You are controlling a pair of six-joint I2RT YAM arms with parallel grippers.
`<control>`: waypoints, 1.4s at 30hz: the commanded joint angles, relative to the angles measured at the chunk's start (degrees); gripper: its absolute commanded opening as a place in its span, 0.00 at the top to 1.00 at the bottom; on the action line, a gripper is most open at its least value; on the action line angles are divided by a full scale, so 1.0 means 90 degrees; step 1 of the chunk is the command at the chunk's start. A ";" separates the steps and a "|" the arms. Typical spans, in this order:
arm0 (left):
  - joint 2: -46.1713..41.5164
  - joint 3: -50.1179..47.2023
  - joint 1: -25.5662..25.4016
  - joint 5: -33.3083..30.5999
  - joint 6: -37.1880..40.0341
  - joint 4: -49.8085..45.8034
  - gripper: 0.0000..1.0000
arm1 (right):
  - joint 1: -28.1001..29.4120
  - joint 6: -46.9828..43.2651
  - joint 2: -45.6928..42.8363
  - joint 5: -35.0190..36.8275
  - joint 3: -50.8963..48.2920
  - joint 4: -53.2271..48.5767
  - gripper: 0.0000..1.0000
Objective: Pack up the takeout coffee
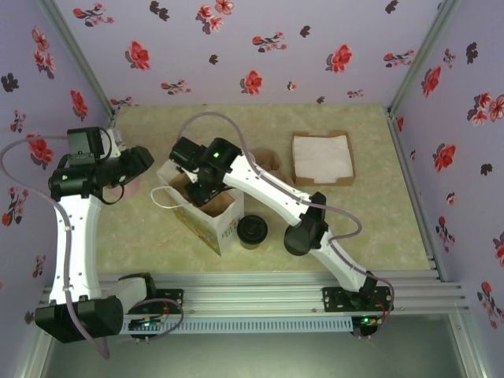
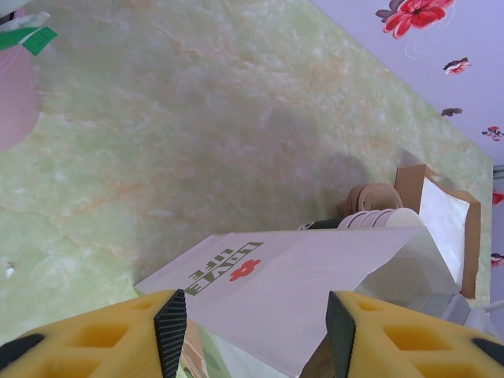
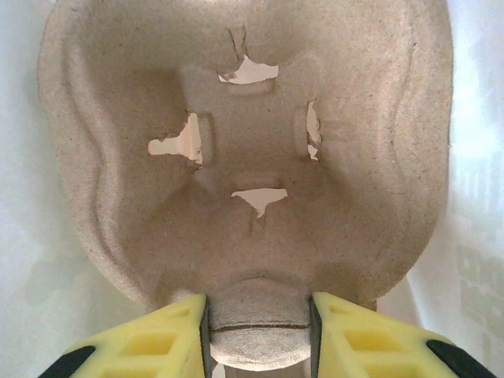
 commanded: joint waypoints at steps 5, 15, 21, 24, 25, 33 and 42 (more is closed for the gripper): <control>-0.0034 -0.0077 0.0046 0.0091 0.0042 0.0081 0.49 | 0.0080 -0.0053 0.0306 0.0301 0.0163 -0.0273 0.66; -0.0040 -0.0096 0.0047 0.0090 0.0050 0.0091 0.48 | 0.0125 -0.0053 0.0502 0.0331 0.0161 -0.0323 0.66; -0.0074 -0.0133 0.0046 0.0091 0.0060 0.0097 0.48 | 0.0148 -0.0044 0.0638 0.0321 0.0152 -0.0322 0.66; -0.0084 -0.0149 0.0051 0.0090 0.0058 0.0091 0.48 | 0.0151 -0.0039 0.0700 0.0321 0.0158 -0.0328 0.66; -0.0086 -0.0150 0.0047 0.0091 0.0060 0.0091 0.48 | 0.0148 -0.0042 0.0718 0.0321 0.0154 -0.0329 0.66; -0.0113 -0.0165 0.0046 0.0091 0.0067 0.0090 0.48 | 0.0154 -0.0034 0.0845 0.0341 0.0136 -0.0351 0.64; -0.0132 -0.0173 0.0046 0.0086 0.0071 0.0072 0.48 | 0.0150 -0.0043 0.0999 0.0302 0.0100 -0.0318 0.63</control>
